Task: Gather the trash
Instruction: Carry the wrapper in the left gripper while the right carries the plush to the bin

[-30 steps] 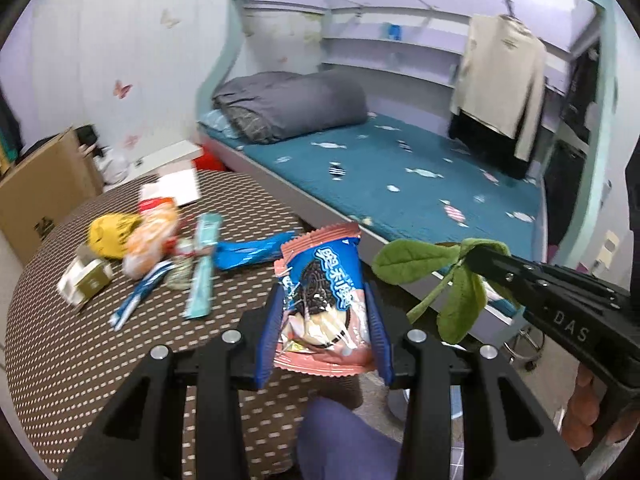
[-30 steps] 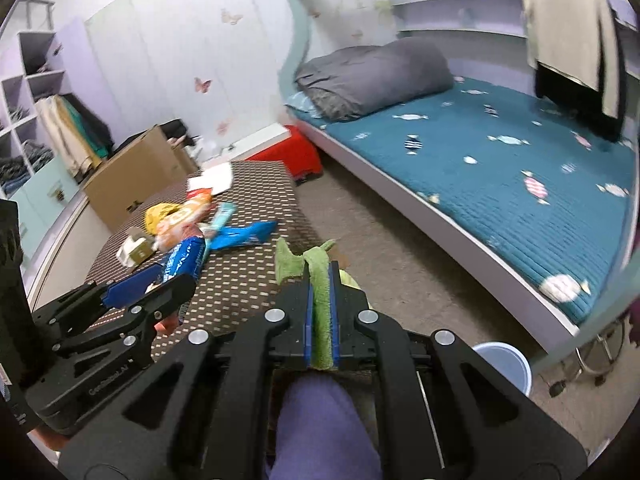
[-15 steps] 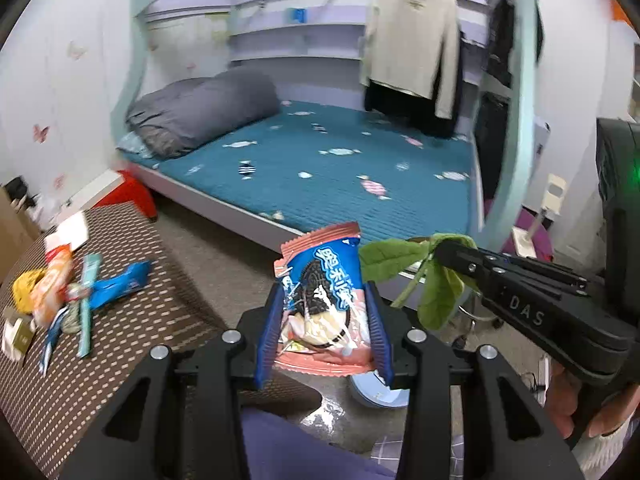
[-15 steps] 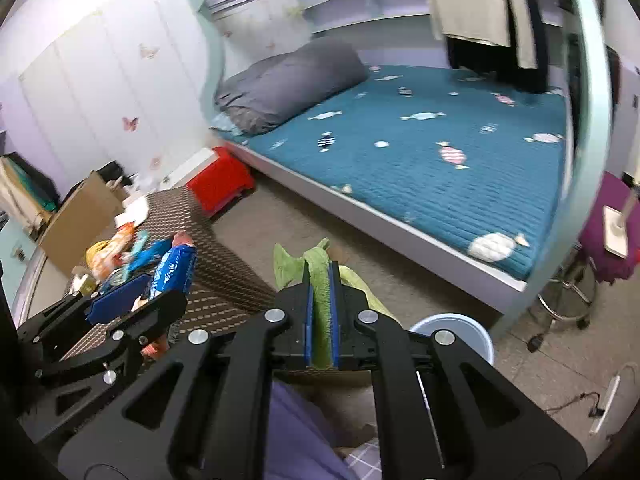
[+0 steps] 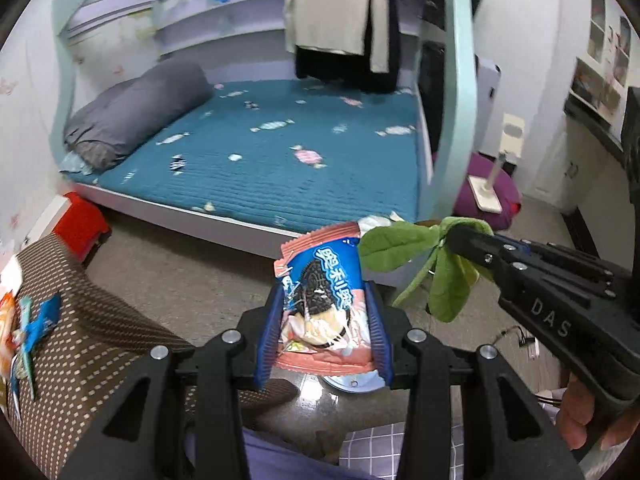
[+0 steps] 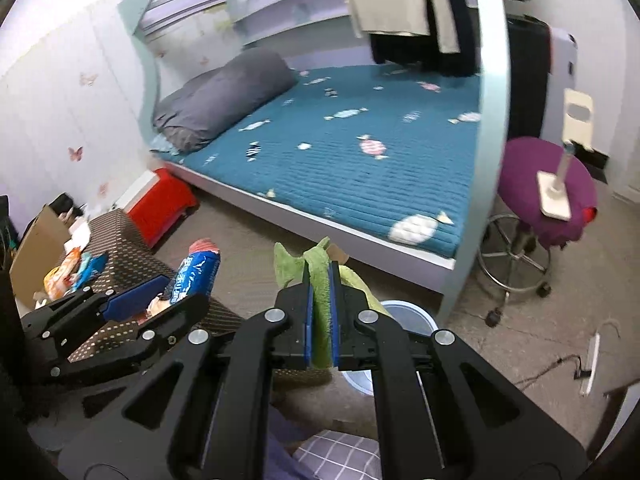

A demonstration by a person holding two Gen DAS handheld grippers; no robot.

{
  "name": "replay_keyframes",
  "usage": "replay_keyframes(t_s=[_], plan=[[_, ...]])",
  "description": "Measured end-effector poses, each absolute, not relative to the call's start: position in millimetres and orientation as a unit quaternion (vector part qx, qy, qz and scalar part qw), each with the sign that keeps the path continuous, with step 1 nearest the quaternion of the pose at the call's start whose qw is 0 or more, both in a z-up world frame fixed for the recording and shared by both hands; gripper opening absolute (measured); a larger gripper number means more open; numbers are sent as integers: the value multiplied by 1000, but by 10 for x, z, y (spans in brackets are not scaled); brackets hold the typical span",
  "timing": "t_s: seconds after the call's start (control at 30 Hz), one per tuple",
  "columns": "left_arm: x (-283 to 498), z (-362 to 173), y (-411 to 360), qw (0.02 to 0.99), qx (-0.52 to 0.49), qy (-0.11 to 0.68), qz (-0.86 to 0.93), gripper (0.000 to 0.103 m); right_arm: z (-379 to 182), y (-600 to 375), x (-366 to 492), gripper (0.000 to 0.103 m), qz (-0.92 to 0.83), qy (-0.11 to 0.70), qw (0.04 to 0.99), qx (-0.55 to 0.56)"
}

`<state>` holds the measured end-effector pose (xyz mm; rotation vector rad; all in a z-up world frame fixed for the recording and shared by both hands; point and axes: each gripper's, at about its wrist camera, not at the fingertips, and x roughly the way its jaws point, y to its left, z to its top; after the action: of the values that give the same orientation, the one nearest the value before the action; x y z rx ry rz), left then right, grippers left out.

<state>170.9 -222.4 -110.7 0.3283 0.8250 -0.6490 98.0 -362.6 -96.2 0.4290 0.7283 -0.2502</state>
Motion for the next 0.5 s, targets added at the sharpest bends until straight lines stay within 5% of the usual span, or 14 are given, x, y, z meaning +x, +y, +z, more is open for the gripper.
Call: replay_keyframes(t_s=[0.37, 0.43, 0.5], plan=[[1765, -1466, -2773, 819, 198, 425, -332, 40, -1216, -4001, 863, 7, -178, 367, 881, 238], [1782, -1472, -2836, 822, 198, 419, -331, 49, -1257, -4051, 848, 7, -185, 370, 877, 243], [1795, -1453, -2895, 829, 195, 402, -336, 69, -1293, -4090, 834, 7, -192, 373, 873, 248]])
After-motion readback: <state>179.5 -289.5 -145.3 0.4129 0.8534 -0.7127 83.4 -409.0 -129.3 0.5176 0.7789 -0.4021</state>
